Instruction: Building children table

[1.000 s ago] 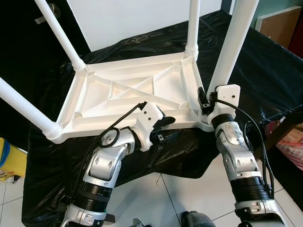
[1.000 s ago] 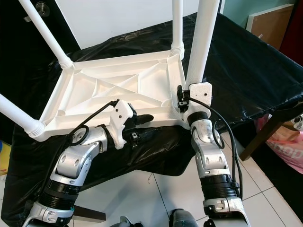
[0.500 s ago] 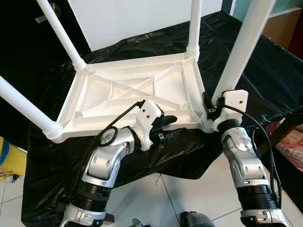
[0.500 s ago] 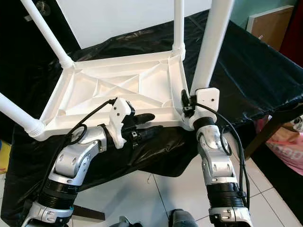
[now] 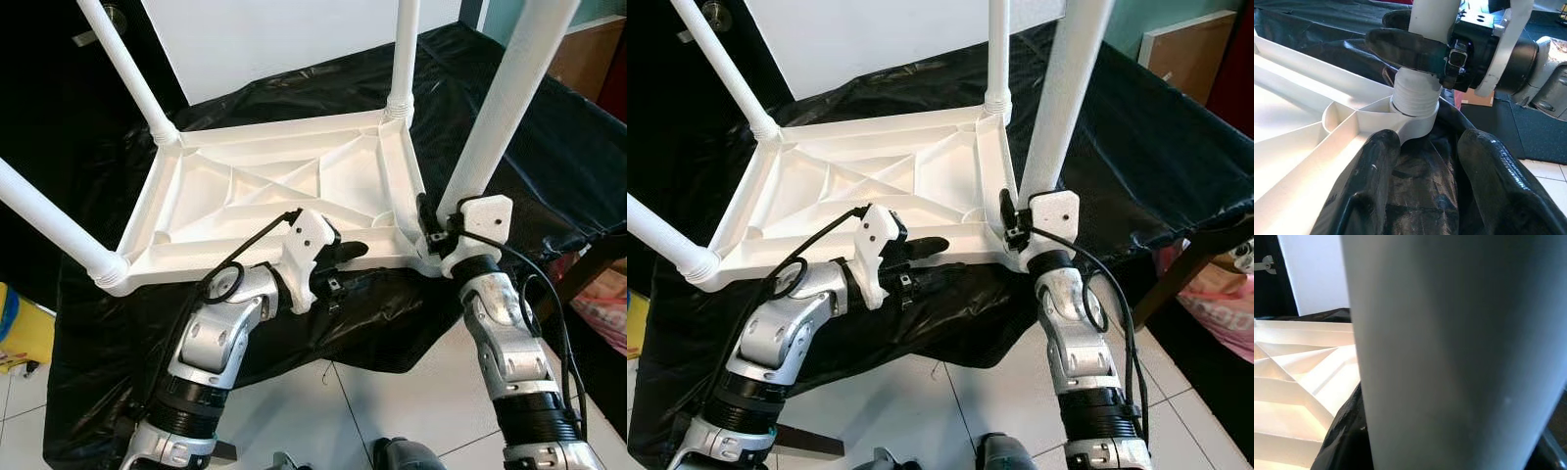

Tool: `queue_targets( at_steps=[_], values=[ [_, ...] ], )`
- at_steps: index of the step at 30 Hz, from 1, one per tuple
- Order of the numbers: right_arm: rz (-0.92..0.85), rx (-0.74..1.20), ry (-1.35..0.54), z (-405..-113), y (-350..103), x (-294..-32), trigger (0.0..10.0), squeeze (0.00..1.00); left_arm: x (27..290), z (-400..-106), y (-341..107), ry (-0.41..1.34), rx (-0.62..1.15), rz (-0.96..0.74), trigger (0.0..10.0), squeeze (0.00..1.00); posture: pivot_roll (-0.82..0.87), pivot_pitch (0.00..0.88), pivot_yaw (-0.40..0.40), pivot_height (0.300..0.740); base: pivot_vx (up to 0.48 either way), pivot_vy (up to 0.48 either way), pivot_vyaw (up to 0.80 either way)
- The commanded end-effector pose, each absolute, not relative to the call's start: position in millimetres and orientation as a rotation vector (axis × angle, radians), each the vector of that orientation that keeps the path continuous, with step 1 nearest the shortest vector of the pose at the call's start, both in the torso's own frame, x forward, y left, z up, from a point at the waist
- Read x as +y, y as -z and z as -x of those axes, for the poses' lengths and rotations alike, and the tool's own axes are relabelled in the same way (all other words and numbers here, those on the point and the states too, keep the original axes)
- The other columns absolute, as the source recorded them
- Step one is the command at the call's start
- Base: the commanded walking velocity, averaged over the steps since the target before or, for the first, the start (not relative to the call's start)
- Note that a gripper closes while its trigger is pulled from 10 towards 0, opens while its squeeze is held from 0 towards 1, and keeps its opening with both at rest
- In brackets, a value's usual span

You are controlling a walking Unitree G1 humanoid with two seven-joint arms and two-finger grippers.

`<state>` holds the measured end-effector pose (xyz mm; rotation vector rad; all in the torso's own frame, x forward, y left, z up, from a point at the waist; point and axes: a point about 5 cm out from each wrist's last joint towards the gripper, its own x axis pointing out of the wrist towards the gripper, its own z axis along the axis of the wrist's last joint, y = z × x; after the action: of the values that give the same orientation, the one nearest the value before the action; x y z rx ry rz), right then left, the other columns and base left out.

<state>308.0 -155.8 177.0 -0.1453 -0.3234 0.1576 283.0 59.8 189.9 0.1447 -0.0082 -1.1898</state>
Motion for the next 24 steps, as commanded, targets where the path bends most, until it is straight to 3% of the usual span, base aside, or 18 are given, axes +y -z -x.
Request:
queue_targets(
  at_steps=[1,24],
  values=[
    [0.153,-0.21,-0.201,-304.6,-149.4,-148.6,10.0,0.0,61.5,-283.1,-189.5,1.172,-0.001,-0.144,10.0,0.0,-0.23,0.124,0.094,0.74,0.0,0.0,0.0],
    [0.264,-0.315,-0.375,-291.4,-144.9,-128.9,10.0,0.0,62.2,-283.9,-191.9,1.172,-0.005,-0.145,10.0,0.0,-0.22,0.112,0.096,0.74,0.0,0.0,0.0]
  ],
)
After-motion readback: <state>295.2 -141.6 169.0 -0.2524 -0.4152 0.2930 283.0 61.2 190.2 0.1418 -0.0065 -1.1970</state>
